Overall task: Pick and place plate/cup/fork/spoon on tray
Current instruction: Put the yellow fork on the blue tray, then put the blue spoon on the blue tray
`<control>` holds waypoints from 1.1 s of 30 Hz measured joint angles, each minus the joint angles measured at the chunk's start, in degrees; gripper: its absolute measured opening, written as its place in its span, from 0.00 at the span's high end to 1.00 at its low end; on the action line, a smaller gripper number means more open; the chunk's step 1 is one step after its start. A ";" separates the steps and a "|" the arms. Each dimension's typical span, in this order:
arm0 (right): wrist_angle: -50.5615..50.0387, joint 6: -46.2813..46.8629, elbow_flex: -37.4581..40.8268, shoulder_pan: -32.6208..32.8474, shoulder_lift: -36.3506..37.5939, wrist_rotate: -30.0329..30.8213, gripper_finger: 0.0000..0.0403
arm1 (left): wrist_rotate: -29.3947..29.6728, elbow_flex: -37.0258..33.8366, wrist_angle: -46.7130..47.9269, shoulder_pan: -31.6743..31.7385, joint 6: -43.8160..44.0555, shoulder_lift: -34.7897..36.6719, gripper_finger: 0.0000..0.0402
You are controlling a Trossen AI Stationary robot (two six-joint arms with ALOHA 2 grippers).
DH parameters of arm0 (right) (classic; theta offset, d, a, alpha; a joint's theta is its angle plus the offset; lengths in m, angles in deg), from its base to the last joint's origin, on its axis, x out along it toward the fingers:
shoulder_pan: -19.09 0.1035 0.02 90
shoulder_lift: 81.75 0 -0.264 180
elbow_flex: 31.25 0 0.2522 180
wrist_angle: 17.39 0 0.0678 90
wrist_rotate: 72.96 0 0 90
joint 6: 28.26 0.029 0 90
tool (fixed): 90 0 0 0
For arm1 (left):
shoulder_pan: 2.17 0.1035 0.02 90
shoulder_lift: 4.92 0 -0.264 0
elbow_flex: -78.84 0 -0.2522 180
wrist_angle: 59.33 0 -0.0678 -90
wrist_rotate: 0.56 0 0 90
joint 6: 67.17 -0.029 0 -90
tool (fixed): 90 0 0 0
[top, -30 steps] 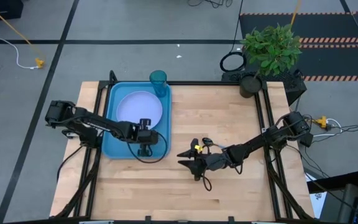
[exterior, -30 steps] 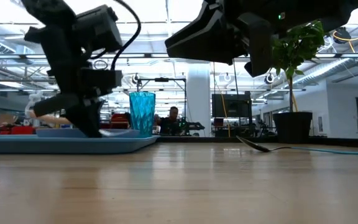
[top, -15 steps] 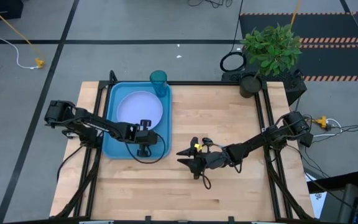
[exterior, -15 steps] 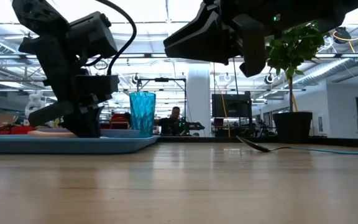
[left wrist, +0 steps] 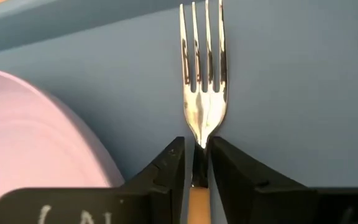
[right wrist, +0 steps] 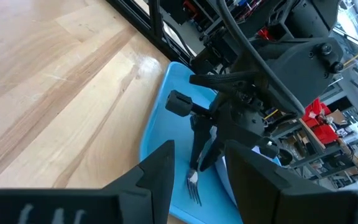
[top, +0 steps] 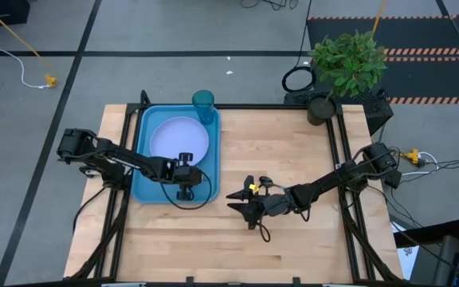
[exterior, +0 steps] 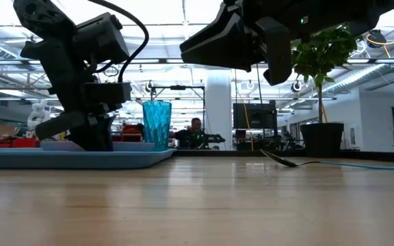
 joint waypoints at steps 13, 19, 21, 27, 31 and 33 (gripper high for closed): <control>0.34 3.49 -0.01 0.06 -0.01 2.95 0.67 | -0.22 5.26 4.41 -1.97 3.47 5.61 0.78; -4.80 15.05 -0.04 0.90 1.33 8.42 0.67 | -0.01 9.62 8.63 -5.37 4.02 12.77 0.78; -10.27 21.04 0.04 2.05 3.52 10.65 0.67 | -0.01 10.47 8.19 -6.53 4.02 15.08 0.78; -29.72 46.60 -0.07 5.19 11.53 10.18 0.67 | 0.22 12.60 5.99 -10.90 4.59 20.50 0.78; -40.89 59.59 -0.07 7.15 16.36 7.20 0.67 | 0.50 12.71 2.28 -14.36 4.70 22.46 0.78; -46.11 63.10 -0.02 8.13 18.05 6.23 0.67 | 0.54 12.72 0.10 -15.61 4.68 22.64 0.78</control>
